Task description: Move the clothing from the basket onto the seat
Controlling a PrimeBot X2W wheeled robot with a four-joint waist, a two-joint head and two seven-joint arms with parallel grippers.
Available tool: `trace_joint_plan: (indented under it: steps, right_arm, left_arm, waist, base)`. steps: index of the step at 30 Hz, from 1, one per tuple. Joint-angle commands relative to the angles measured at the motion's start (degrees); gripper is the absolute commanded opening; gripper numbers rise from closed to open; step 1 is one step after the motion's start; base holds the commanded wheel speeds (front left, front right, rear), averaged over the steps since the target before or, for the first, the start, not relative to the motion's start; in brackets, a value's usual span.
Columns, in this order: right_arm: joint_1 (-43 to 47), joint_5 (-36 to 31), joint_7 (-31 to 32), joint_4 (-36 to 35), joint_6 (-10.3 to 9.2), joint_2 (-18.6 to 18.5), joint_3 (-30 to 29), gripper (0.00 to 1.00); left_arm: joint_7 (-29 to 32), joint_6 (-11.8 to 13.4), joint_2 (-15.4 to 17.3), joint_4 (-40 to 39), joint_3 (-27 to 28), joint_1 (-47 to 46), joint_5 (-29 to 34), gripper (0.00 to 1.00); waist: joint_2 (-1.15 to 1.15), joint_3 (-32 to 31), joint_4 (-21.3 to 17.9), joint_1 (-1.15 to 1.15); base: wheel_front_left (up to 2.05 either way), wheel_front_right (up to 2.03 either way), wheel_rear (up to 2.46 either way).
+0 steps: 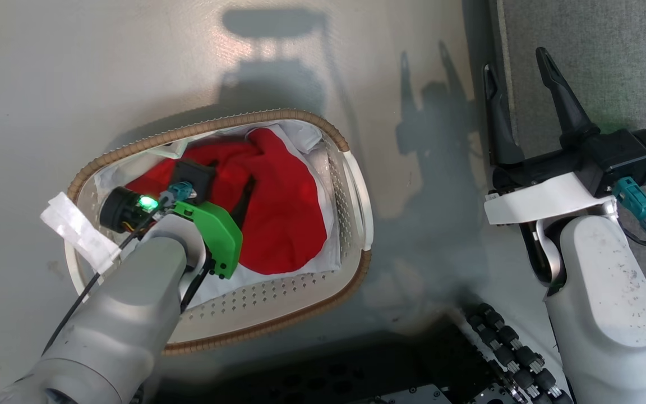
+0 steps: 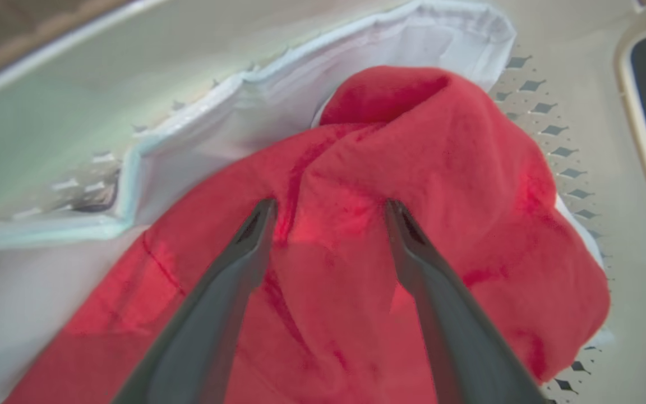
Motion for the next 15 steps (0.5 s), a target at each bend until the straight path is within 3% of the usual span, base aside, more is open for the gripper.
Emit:
trace_joint_plan:
  steps: [1,10,15]
  right_arm:
    - [0.9,0.3,-0.3,-0.3,-0.08,-0.2,-0.1,1.00]
    - [1.6,-1.2,-0.3,-0.8,-0.08,-0.2,-0.7,1.00]
    - [1.4,-1.3,-0.3,-1.0,-0.08,-0.2,-0.8,1.00]
  left_arm:
    - [0.0,0.0,0.0,-0.3,-0.7,-0.4,-1.1,1.00]
    - [0.9,0.0,0.9,-3.8,-9.9,0.2,-8.6,1.00]
    - [2.2,0.0,1.6,-5.3,-12.0,0.2,-10.2,1.00]
  waist:
    - [0.00,0.0,-0.1,0.00]
    - [0.00,0.4,0.7,0.00]
    - [0.00,0.3,1.0,0.00]
  base:
    - [0.00,0.00,0.00]
    - [0.03,0.03,0.03]
    - [0.00,0.00,0.00]
